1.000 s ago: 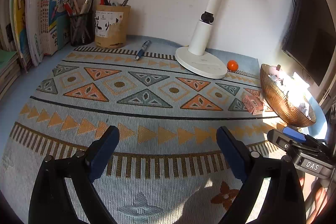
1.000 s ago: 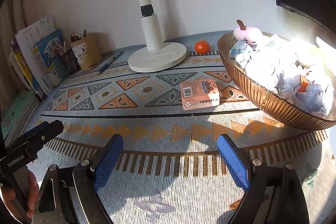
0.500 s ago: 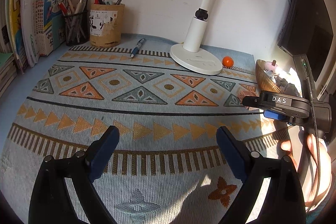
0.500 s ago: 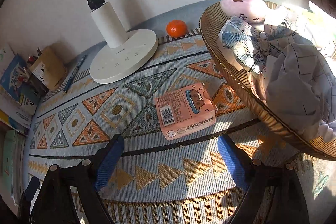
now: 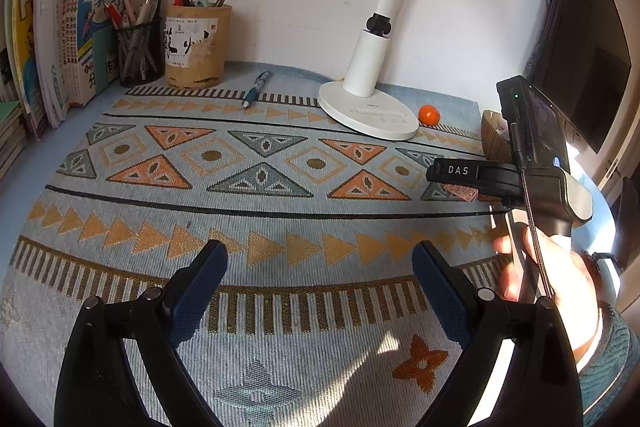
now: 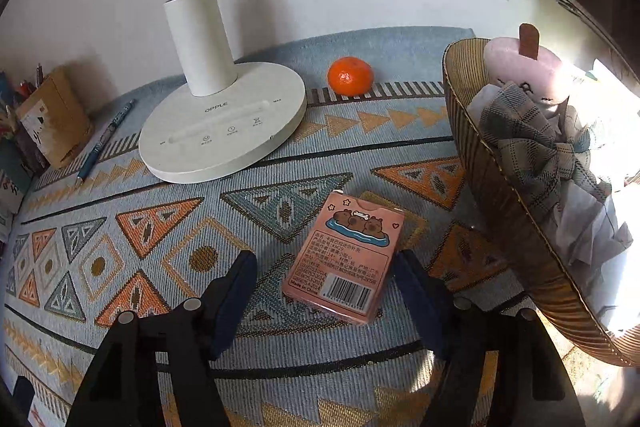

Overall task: Organize objects
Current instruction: 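Grasp the pink box with right tool while left tool grasps orange ball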

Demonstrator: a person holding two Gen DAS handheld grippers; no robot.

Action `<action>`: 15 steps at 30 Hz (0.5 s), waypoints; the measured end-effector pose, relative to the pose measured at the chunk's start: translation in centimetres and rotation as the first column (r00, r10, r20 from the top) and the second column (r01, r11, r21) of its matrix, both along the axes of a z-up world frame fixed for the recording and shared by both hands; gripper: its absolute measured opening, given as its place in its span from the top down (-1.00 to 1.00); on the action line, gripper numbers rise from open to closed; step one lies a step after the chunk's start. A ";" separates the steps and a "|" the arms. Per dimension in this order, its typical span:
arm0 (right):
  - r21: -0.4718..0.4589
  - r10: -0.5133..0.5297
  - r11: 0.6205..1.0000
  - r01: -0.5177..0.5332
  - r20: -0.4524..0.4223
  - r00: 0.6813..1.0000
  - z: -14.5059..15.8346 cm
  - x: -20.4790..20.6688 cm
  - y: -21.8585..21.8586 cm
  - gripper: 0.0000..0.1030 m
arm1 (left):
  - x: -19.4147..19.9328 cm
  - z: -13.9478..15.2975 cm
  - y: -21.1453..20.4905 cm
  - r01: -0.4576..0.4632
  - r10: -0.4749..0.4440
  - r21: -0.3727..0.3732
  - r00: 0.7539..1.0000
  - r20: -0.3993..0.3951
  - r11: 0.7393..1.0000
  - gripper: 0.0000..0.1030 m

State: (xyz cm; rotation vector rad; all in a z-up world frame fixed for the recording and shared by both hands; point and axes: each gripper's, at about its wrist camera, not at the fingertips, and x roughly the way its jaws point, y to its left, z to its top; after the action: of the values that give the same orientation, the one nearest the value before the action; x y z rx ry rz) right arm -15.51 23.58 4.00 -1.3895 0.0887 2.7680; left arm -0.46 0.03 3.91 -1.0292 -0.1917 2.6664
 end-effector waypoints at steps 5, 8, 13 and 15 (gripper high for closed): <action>0.002 0.033 0.999 -0.033 -0.014 0.999 0.2 1.6 0.7 0.11 | -2.2 3.3 2.0 0.147 -0.147 -0.018 0.989 -0.005 0.989 -0.81; -0.045 0.065 0.997 -0.065 0.000 0.998 0.4 3.2 1.4 0.14 | -5.0 6.2 4.7 0.212 -0.220 -0.098 0.972 -0.078 0.972 -0.82; -0.067 0.135 0.989 -0.135 -0.017 0.991 1.4 7.8 3.0 0.18 | -12.3 6.3 11.2 0.363 -0.371 -0.111 0.927 -0.057 0.925 -0.81; -0.040 0.139 0.989 -0.142 -0.058 0.989 2.2 9.5 4.3 0.18 | -15.2 5.3 14.1 0.404 -0.408 -0.094 0.913 -0.026 0.910 -0.81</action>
State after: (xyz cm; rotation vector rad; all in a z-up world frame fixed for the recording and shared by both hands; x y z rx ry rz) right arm -6.03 27.85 6.18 -1.3813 0.0563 2.9370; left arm -15.71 14.12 9.21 -0.9143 0.1373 2.3288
